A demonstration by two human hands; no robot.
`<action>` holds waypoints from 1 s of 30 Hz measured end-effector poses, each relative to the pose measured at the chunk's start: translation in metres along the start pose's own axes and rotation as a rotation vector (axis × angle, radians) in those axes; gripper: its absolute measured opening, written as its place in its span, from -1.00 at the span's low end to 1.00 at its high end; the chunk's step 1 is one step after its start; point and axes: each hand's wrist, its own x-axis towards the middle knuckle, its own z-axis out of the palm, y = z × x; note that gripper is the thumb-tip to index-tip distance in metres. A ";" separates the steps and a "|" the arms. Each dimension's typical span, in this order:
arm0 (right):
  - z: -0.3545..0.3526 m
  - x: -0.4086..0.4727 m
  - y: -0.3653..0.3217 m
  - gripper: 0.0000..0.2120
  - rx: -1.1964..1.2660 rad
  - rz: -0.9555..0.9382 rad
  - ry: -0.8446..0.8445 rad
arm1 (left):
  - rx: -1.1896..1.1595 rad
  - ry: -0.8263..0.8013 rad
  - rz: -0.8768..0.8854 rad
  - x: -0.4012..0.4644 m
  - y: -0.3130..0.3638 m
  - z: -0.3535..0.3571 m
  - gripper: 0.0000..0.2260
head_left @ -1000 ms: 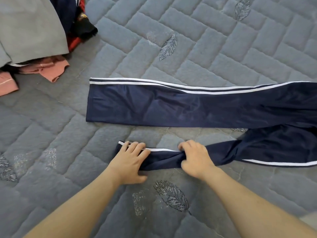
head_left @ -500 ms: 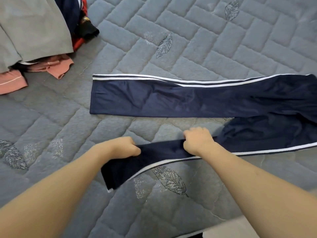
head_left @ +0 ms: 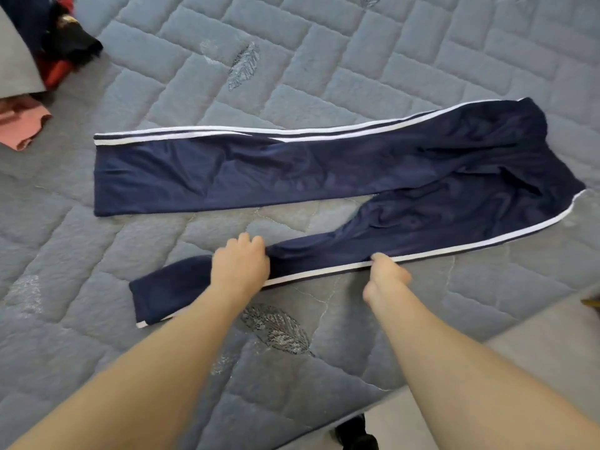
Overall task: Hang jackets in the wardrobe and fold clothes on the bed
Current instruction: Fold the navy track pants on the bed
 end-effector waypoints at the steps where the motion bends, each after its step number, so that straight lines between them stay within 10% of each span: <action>1: 0.001 0.001 0.000 -0.63 0.036 -0.012 -0.029 | -0.077 -0.029 -0.049 0.006 0.000 -0.005 -0.83; 6: -0.011 0.006 -0.006 -0.87 0.087 0.046 -0.103 | -0.412 -0.390 -0.219 0.028 -0.021 -0.031 -0.79; 10: -0.050 0.010 0.016 -0.79 0.133 0.040 0.067 | -0.051 -0.210 -0.160 0.023 -0.052 -0.030 -0.84; 13: -0.057 -0.001 0.035 -0.78 0.193 0.170 -0.043 | 0.050 -0.367 -0.100 0.013 -0.060 -0.014 -0.76; 19: -0.002 -0.074 0.086 -0.74 0.042 0.355 -0.477 | 0.037 -0.336 -0.037 -0.012 -0.080 -0.006 -0.88; 30: 0.006 -0.162 0.175 -0.75 -0.295 0.613 -0.659 | -0.372 -0.362 -0.143 -0.018 -0.163 -0.038 -0.87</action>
